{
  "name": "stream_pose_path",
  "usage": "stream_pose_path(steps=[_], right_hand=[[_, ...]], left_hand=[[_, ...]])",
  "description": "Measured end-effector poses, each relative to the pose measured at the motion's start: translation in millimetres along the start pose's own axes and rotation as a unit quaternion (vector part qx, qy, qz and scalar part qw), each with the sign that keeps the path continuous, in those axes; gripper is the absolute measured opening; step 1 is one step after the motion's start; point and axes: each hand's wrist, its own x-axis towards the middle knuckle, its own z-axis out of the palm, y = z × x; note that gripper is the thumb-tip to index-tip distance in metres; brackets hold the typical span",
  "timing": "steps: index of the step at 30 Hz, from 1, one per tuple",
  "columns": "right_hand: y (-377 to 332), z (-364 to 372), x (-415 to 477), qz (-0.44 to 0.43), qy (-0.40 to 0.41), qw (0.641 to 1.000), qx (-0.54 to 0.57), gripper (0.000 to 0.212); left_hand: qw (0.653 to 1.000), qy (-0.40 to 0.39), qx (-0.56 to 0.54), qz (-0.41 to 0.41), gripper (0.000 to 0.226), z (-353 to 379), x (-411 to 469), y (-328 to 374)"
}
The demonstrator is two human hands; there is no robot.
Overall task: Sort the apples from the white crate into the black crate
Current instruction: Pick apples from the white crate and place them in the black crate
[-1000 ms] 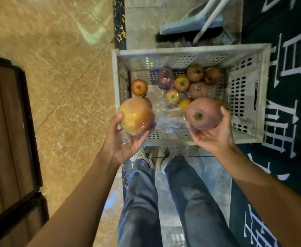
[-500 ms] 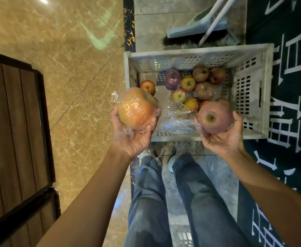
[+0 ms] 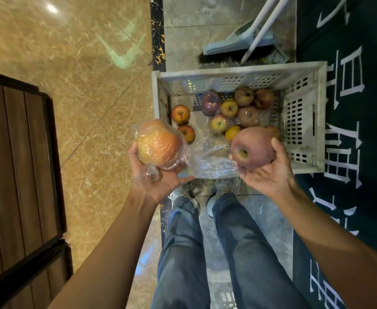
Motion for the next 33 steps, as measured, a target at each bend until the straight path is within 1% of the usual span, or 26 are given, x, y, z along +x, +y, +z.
stream_pose_path(steps=[2,4,7,9,12,14,16,17,18,19,20,21,22,23,24,26,27,28,30,32,33], right_hand=[[-3.7,3.2,0.1,0.008,-0.023,1.000,-0.018,0.118],[-7.5,5.9,0.1,0.016,-0.040,0.998,-0.041,0.116],[-11.3,8.0,1.7,0.023,-0.032,0.995,-0.087,0.120],[-11.7,10.5,2.6,0.019,-0.022,0.993,-0.114,0.120],[-10.1,14.5,3.5,0.018,-0.020,0.995,-0.092,0.111],[-7.7,15.8,3.3,0.018,-0.013,0.998,-0.059,0.111],[-6.3,14.5,3.9,0.006,0.012,1.000,-0.024,0.111],[-5.9,13.4,4.4,-0.001,0.025,1.000,-0.006,0.109],[-5.7,12.9,4.5,-0.006,0.035,0.999,0.007,0.107],[-5.6,12.3,5.1,-0.009,0.042,0.999,0.013,0.108],[-5.7,12.0,5.4,-0.009,0.045,0.999,0.012,0.110],[-6.0,12.4,5.3,-0.007,0.047,0.999,0.005,0.113],[-6.3,12.2,5.8,-0.004,0.047,0.999,-0.002,0.114],[-7.0,12.8,5.6,-0.001,0.046,0.999,-0.008,0.115],[-7.6,13.2,6.0,0.002,0.045,0.999,-0.014,0.115],[-7.9,14.5,6.4,0.010,0.049,0.998,-0.026,0.117],[-7.9,15.2,7.1,0.013,0.054,0.998,-0.031,0.118],[-7.6,16.1,7.9,0.015,0.059,0.998,-0.035,0.119],[-6.4,19.2,9.5,0.019,0.069,0.997,-0.041,0.121],[-5.5,22.0,11.5,0.016,0.078,0.996,-0.036,0.119],[-5.4,23.6,12.1,0.013,0.084,0.996,-0.031,0.116]], left_hand=[[1.000,-0.012,-0.002,0.007,0.095,0.2,0.7,0.2],[1.000,0.004,-0.002,0.014,0.094,4.7,1.0,-0.5],[0.999,0.016,-0.020,0.021,0.094,17.6,-1.0,-4.3],[0.999,0.020,-0.031,0.024,0.085,24.9,-2.2,-5.9],[0.995,0.042,-0.085,0.018,0.080,34.7,-3.7,-5.6],[0.987,0.063,-0.147,0.019,0.081,39.1,-3.5,-4.0],[0.982,0.089,-0.164,0.032,0.080,43.6,-3.8,-1.6],[0.983,0.110,-0.137,0.044,0.077,45.2,-4.0,-0.7],[0.985,0.141,-0.079,0.059,0.074,43.6,-2.9,1.1],[0.982,0.170,0.005,0.078,0.068,42.4,-2.4,3.9],[0.969,0.189,0.117,0.106,0.059,40.8,-2.2,6.6],[0.944,0.188,0.230,0.143,0.053,40.2,-3.3,8.4],[0.907,0.182,0.333,0.183,0.055,37.8,-3.9,10.2],[0.860,0.183,0.423,0.221,0.062,35.6,-5.0,12.1],[0.802,0.189,0.504,0.257,0.070,33.6,-6.1,14.3],[0.672,0.202,0.638,0.317,0.079,31.2,-8.7,18.3],[0.623,0.198,0.676,0.339,0.081,30.6,-10.0,19.8],[0.591,0.188,0.697,0.360,0.083,29.2,-10.6,21.4],[0.549,0.156,0.716,0.402,0.083,26.8,-10.8,23.0],[0.498,0.138,0.730,0.447,0.081,25.2,-10.5,22.4],[0.482,0.133,0.731,0.464,0.080,24.7,-10.5,22.6]])
